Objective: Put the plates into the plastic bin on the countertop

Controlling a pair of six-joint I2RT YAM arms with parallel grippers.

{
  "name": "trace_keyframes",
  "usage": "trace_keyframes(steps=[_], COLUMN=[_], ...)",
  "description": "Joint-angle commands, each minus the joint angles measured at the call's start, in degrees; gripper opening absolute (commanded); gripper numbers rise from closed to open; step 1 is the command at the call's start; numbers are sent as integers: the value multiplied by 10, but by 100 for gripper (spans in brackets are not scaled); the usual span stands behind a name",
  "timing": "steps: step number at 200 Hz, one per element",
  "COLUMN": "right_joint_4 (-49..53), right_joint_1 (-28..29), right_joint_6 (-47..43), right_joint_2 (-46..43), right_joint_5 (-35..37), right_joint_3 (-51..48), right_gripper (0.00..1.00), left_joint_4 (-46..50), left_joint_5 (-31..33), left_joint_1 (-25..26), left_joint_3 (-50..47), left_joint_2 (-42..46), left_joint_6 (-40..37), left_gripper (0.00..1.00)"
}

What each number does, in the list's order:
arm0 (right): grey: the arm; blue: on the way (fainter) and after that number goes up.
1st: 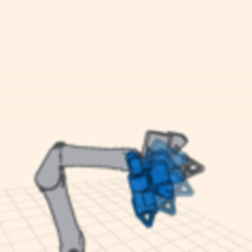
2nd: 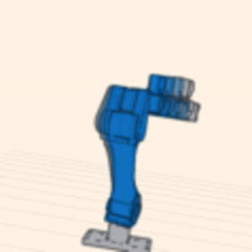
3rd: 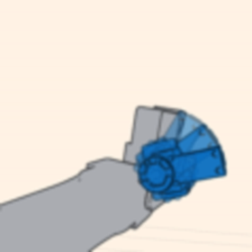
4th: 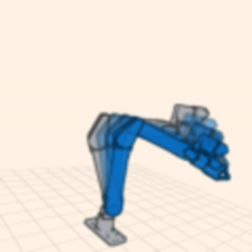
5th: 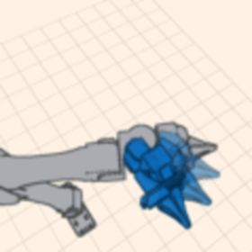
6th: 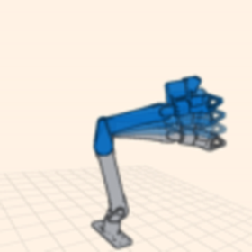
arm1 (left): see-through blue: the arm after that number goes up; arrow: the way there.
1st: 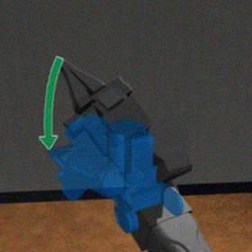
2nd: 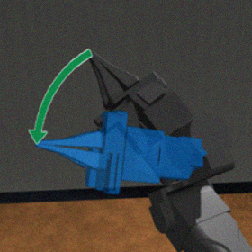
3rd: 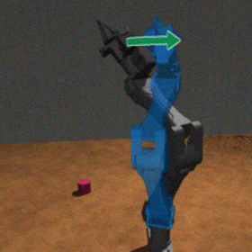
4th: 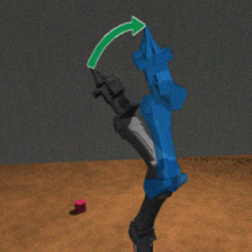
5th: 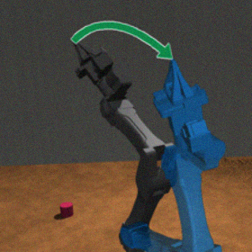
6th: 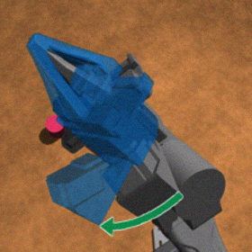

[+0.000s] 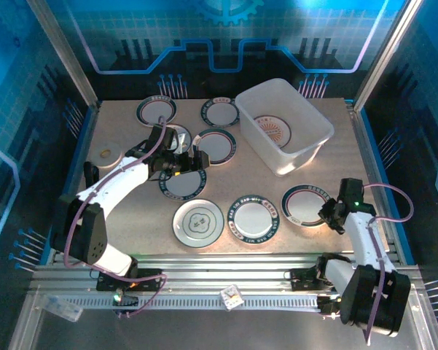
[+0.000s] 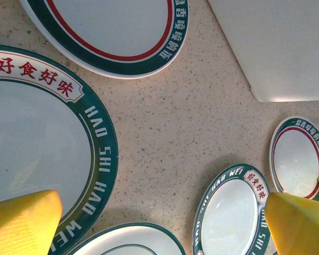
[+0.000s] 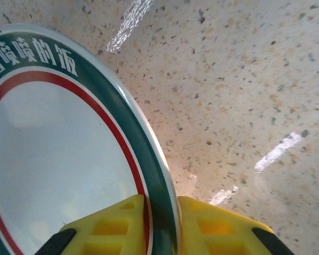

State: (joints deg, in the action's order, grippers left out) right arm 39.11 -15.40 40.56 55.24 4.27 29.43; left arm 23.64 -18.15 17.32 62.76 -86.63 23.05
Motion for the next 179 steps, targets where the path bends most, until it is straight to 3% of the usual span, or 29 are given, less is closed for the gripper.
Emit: trace_keyframes(steps=[1, 66, 179], right_joint_4=[64, 100, 139], right_joint_1=[0, 0, -17], right_joint_6=[7, 20, -35], right_joint_2=[-28, -78, -76], right_joint_5=[35, 35, 57], right_joint_3=[23, 72, 242], right_gripper=[8, 0, 0], left_joint_4=[-7, -7, 3], left_joint_5=[-19, -24, -21], left_joint_1=[4, 4, 4], left_joint_3=[-5, -4, 6], left_joint_2=[0, 6, 14], left_joint_6=[4, 8, 17], left_gripper=[99, 99, 99])
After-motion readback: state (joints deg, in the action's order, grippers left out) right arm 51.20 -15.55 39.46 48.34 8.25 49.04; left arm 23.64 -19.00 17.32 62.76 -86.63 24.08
